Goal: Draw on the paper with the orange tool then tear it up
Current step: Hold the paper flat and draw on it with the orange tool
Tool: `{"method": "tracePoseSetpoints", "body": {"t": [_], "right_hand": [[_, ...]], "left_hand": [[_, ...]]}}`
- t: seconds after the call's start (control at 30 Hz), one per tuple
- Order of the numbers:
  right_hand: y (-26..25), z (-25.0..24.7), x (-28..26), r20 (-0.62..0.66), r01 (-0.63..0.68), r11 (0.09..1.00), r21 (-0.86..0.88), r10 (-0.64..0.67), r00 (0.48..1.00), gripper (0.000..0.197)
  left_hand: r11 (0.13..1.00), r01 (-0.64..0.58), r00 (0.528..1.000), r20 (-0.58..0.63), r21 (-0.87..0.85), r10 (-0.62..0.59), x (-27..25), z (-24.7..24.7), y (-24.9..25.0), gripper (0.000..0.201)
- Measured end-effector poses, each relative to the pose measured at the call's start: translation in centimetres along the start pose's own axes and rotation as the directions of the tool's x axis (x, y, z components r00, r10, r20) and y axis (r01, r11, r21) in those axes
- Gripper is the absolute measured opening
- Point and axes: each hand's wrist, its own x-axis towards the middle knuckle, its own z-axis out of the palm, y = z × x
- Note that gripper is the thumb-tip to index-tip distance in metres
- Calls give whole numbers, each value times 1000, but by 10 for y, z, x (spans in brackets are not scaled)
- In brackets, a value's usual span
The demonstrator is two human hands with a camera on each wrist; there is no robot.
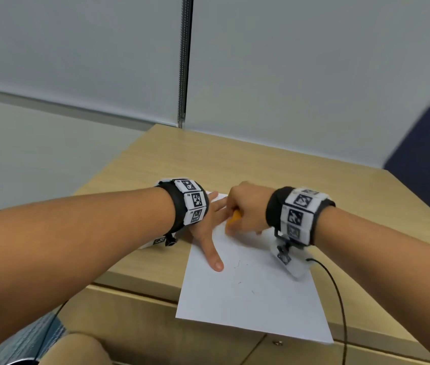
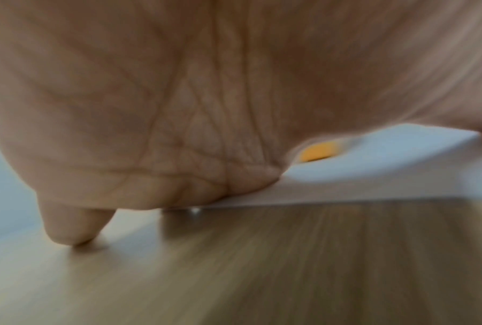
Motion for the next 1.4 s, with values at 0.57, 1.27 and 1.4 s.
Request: {"method": "tracePoseSetpoints", "body": {"t": [0.57,1.27,1.4], "right_hand": [[-2,-6,5,-49,-35,996,-87,31,998,17],[23,-10,-53,-55,-308,950,48,310,949,38],[34,15,-79,2,-367,930,21,367,930,39]], "left_hand": [[1000,31,999,23,5,-31,1,1,1,151],[996,92,996,3,-4,-92,-11,-3,6,162],[980,186,982,-25,-74,-189,-20,1,28,153]]}}
